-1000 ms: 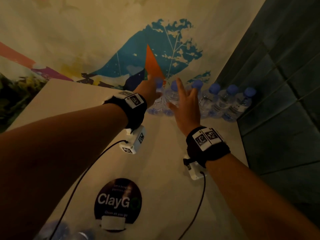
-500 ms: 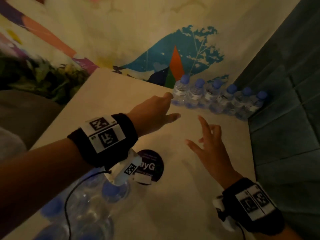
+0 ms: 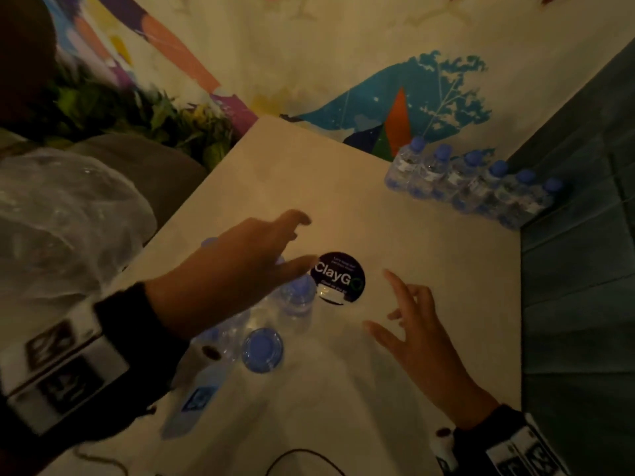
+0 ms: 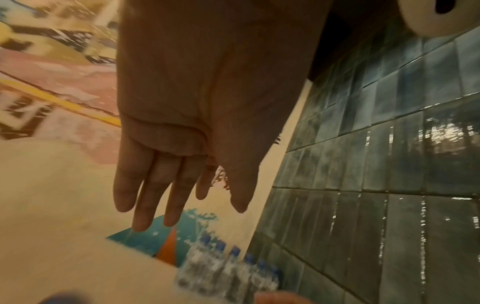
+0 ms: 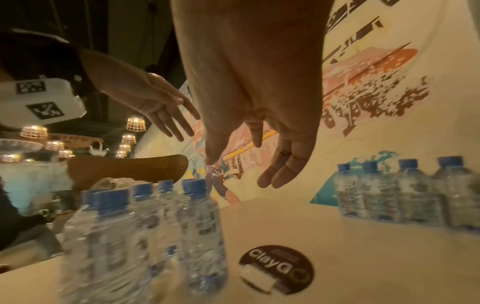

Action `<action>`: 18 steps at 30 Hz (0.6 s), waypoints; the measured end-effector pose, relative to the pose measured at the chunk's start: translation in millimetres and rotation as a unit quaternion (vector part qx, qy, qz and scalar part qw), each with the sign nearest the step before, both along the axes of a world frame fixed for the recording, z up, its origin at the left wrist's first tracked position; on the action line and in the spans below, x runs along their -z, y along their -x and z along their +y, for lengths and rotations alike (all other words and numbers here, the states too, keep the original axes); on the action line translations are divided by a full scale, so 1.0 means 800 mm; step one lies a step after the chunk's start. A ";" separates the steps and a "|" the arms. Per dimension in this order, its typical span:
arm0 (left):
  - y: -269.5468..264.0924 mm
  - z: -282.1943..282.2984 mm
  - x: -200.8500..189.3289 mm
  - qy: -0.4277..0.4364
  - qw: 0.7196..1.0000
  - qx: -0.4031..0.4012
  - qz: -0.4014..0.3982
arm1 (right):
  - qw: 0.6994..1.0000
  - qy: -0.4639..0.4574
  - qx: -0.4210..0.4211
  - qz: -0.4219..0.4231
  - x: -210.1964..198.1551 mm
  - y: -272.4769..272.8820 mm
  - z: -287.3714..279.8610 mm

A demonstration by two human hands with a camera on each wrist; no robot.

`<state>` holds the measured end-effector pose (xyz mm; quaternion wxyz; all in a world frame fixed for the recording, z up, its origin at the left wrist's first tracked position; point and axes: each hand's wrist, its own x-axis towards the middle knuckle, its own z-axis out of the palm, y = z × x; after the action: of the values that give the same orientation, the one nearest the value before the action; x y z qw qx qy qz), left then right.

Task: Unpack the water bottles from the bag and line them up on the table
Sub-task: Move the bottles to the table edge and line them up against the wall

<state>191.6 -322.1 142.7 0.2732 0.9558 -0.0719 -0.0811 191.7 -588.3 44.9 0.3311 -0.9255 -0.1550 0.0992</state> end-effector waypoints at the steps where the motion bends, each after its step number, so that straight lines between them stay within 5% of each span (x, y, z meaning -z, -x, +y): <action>1: 0.020 0.009 0.015 0.007 1.000 -0.018 0.014 | 1.000 -0.013 -0.013 0.012 0.007 0.009 0.011; 8: 0.133 0.053 0.115 0.116 0.971 -0.210 0.007 | 0.988 -0.087 -0.088 0.095 0.052 0.058 0.090; 18: 0.155 0.048 0.194 0.164 0.959 -0.229 -0.038 | 0.971 -0.157 -0.070 0.169 0.089 0.078 0.149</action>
<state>67.4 -283.7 -12.4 0.4347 0.8911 0.1259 0.0324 129.0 -468.9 -26.0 0.4860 -0.8186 -0.1743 0.2515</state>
